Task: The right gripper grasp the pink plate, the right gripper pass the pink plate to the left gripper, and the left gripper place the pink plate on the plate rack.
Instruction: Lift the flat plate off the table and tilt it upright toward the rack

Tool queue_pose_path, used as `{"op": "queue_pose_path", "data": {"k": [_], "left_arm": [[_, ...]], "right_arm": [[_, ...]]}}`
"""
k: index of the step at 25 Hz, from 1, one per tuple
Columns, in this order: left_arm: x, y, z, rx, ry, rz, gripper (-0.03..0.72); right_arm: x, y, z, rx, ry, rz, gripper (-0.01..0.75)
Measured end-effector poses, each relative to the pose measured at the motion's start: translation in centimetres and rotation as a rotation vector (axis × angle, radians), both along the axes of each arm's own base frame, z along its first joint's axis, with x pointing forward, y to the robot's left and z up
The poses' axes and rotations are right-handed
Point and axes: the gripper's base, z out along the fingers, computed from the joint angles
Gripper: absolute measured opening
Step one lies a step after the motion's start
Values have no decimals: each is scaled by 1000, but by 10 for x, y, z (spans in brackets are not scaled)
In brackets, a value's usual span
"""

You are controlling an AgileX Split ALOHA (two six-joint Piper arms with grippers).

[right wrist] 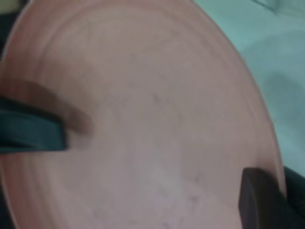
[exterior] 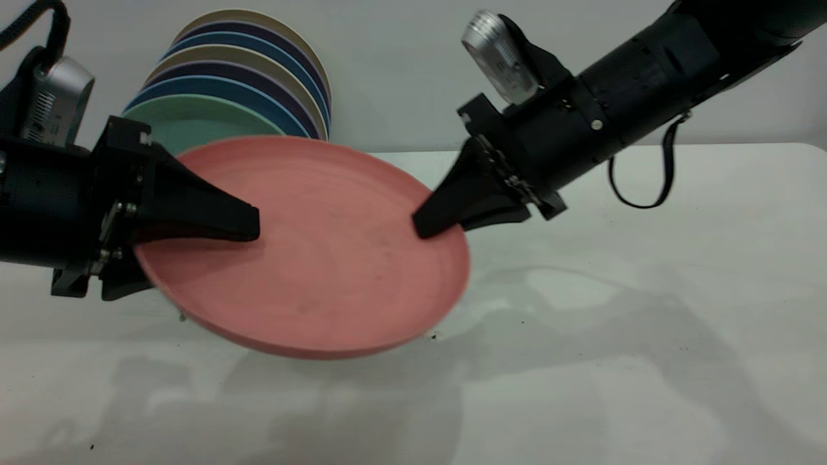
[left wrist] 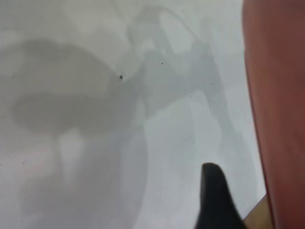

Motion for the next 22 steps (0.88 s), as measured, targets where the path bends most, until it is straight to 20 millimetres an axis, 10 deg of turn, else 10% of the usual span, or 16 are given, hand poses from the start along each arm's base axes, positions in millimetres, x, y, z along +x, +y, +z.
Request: {"op": "queue_pose_path", "data": {"k": [5,15,22], "left_arm": [[1,2,-2,20,8,20,143],[1,5,-5,75,4,21,142],[2,12,-10,184,-23,9,142]], "right_arm": [[0,2,1,17,-19,0,64],[4,-5,1,18,-18,-17,385],[26,-72,-1,-15,-1,-126,503]]}}
